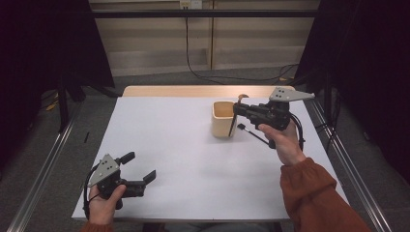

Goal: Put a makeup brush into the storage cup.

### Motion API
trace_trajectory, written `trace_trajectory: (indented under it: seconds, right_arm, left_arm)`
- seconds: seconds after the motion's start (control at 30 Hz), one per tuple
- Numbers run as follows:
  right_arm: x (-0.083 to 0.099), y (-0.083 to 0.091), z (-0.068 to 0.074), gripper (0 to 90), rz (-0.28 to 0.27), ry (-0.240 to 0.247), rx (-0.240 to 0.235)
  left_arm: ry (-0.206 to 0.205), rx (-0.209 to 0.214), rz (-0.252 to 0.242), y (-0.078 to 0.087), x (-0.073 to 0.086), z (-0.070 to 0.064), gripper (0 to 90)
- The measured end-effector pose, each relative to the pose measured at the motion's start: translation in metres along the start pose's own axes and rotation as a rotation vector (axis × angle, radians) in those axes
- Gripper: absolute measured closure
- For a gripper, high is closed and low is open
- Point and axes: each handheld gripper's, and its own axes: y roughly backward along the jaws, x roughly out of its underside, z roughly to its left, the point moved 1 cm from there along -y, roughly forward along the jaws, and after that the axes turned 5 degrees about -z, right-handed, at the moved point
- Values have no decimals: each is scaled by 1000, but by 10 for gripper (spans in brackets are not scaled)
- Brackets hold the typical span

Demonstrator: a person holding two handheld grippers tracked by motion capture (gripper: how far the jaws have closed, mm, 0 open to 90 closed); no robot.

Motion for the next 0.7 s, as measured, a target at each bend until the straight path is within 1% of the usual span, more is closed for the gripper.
trace_trajectory:
  seconds: [0.07, 0.13, 0.3, 0.4, 0.53, 0.6, 0.7]
  right_arm:
    - [-3, -1, -2, 846, -8, -4, 1]
    - [-7, -2, -4, 846, -10, 3, 14]
    - [-18, -6, -8, 846, -19, 18, 15]
    - [-26, -9, -10, 845, -25, 27, 18]
    - [-31, -14, -14, 845, -20, 35, 31]
    - [-34, -15, -16, 845, -28, 34, 39]
    - [-38, -18, -19, 845, -34, 34, 45]
  left_arm:
    - [-2, 8, 2, 0, 0, 0, 11]
    - [6, 16, 1, 1, 0, 0, 11]
    - [1, 9, 2, 1, 0, 0, 11]
    - [-1, 13, 7, 0, 0, -1, 11]
    - [-2, 13, 8, 0, 0, -2, 11]
    - [1, 16, 10, 0, 0, -2, 11]
    - [-8, 19, 14, -1, 0, -2, 11]
